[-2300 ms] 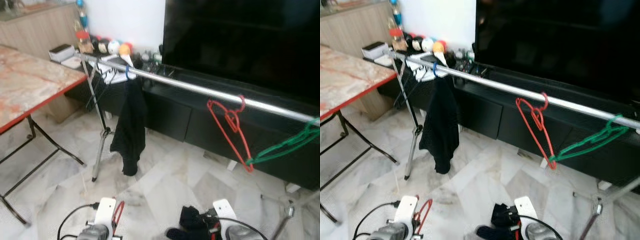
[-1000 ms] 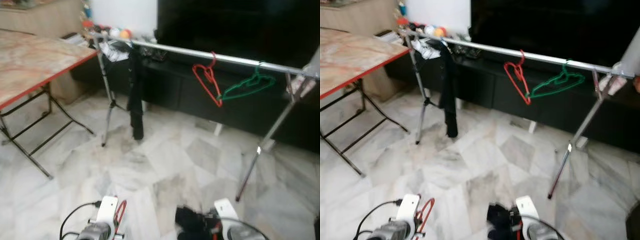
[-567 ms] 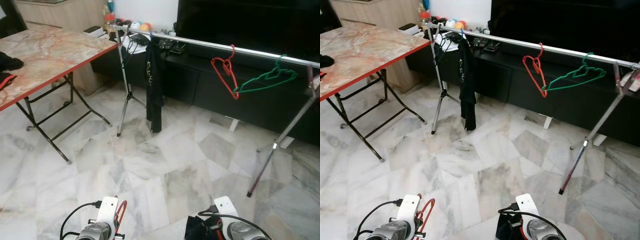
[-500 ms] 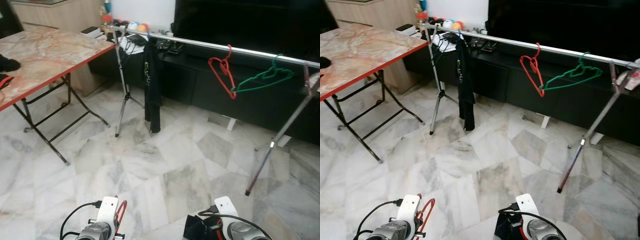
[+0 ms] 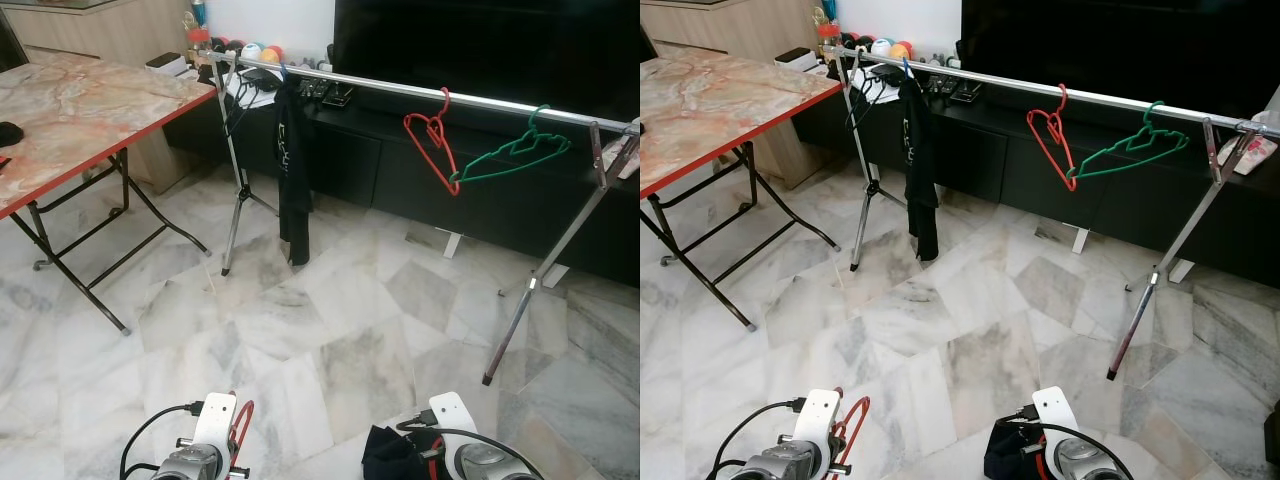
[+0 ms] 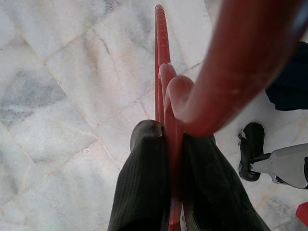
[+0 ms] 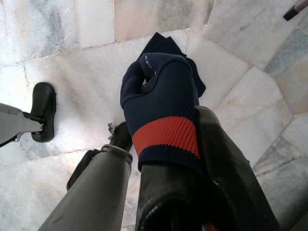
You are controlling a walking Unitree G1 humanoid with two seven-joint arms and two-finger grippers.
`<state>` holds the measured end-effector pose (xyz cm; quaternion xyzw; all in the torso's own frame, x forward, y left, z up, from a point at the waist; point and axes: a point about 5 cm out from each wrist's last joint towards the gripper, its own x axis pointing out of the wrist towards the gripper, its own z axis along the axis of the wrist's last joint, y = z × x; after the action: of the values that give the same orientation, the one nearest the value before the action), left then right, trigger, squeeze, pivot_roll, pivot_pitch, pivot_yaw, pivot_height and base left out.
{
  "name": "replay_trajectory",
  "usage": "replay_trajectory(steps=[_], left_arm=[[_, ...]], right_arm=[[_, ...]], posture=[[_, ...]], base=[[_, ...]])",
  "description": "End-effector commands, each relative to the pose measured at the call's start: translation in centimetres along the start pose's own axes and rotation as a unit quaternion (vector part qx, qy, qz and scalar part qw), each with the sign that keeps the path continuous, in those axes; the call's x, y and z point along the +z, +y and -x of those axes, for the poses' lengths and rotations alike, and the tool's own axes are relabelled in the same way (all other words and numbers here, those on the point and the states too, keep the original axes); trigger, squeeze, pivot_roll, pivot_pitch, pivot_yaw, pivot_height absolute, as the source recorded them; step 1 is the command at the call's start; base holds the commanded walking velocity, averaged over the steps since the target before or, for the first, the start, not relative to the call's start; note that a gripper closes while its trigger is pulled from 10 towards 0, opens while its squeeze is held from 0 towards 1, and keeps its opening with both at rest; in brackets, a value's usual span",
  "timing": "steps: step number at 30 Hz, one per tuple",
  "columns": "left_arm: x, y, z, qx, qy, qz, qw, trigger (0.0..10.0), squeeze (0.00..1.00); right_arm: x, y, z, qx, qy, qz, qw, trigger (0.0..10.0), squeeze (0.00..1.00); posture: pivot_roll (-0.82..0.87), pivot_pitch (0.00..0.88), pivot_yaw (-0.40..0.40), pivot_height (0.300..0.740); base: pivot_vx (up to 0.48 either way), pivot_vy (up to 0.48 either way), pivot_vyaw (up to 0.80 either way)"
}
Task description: Hang hanger
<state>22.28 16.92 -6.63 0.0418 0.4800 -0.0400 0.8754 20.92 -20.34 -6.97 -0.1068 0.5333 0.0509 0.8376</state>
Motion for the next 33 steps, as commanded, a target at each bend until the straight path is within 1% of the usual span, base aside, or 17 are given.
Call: replay_trajectory(steps=[1,27,33], left_arm=[[0.12,0.18,0.01,0.000,0.001,-0.008,1.000,10.0,0.00],[0.11,0.23,0.02,0.000,0.002,-0.011,1.000,10.0,0.00],[0.12,0.23,0.02,-0.001,0.002,-0.012,1.000,10.0,0.00]], right_arm=[[0.58,-0.02,0.03,-0.002,-0.013,-0.005,1.000,10.0,0.00],[0.57,0.02,0.02,0.000,-0.011,-0.001,1.000,10.0,0.00],[0.57,0.02,0.02,-0.001,-0.012,-0.002,1.000,10.0,0.00]], posture=[[-0.02,0.000,0.000,0.740],[-0.02,0.000,0.002,0.740],[-0.02,0.000,0.002,0.740]], base=[[0.000,0.000,0.00],[0.000,0.000,0.00],[0.000,0.316,0.00]])
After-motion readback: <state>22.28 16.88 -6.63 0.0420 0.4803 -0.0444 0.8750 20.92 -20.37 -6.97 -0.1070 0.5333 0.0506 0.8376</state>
